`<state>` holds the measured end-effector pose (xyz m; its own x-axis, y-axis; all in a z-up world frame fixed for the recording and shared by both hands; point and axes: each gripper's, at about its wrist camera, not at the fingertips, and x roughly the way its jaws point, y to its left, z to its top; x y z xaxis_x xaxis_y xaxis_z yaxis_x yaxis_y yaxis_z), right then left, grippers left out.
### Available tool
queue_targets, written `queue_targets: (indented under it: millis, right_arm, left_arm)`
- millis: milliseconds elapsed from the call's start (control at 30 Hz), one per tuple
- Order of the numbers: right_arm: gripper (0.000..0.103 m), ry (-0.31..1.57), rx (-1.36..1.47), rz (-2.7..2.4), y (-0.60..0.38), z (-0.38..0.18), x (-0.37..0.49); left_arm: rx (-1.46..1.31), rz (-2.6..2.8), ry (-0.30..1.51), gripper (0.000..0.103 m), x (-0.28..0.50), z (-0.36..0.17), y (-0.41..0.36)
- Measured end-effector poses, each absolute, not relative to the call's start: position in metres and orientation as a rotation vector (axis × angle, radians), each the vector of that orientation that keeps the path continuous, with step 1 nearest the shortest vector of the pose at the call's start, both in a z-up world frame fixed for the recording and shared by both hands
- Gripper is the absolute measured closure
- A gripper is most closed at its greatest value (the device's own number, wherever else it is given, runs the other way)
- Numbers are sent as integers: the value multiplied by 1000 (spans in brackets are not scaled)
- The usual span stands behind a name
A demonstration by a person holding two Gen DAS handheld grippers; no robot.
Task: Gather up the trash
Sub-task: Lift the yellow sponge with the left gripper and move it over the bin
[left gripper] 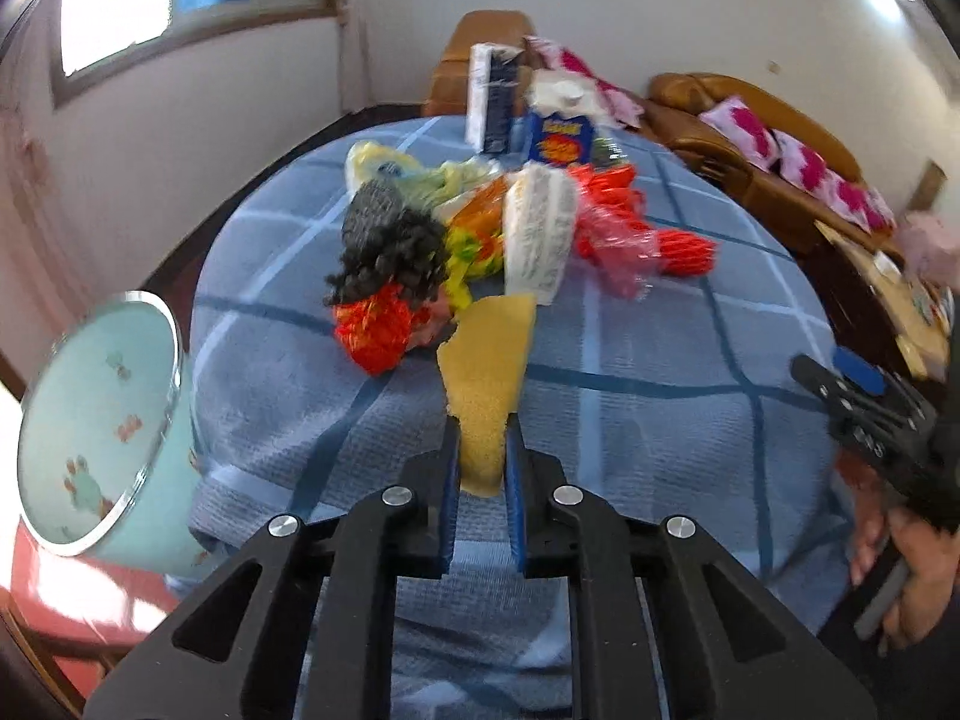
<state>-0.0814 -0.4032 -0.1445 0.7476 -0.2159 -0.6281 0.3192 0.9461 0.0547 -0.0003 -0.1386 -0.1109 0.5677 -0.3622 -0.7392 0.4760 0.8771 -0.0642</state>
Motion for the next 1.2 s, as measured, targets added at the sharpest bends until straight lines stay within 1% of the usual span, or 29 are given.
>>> queue_targets:
  millis: [133,300,400,467,600,767,1000,1100,1167,1200]
  right_arm:
    - [31,651,163,-289,-402,-141,-83]
    - [31,638,174,-273,-401,-133,-76]
    - [31,618,184,-258,-399,-124,-68]
    - [31,604,185,-239,-395,-117,-60]
    - [31,592,189,-198,-383,-107,-38]
    - [31,607,225,-139,-363,-105,-8]
    - [31,690,282,-75,-342,-114,29]
    - [32,713,301,-103,-342,-119,32]
    - [37,720,314,-127,-343,-122,33]
    - [48,735,322,-128,-343,-124,35]
  left_arm:
    - [225,-539,756,91,-17,-87,-135]
    - [283,-564,616,90,-40,-42,-121]
    - [279,-529,558,90,-39,-22,-105]
    - [270,-488,556,90,-30,-17,-93]
    - [233,-382,602,90,2,-23,-65]
    - [204,-268,668,90,39,-45,-33]
    - [212,-229,756,90,64,-79,-18]
    - [213,-226,776,90,67,-88,-15]
    - [218,-226,782,90,69,-92,-15]
    - [217,-228,784,90,69,-93,-16]
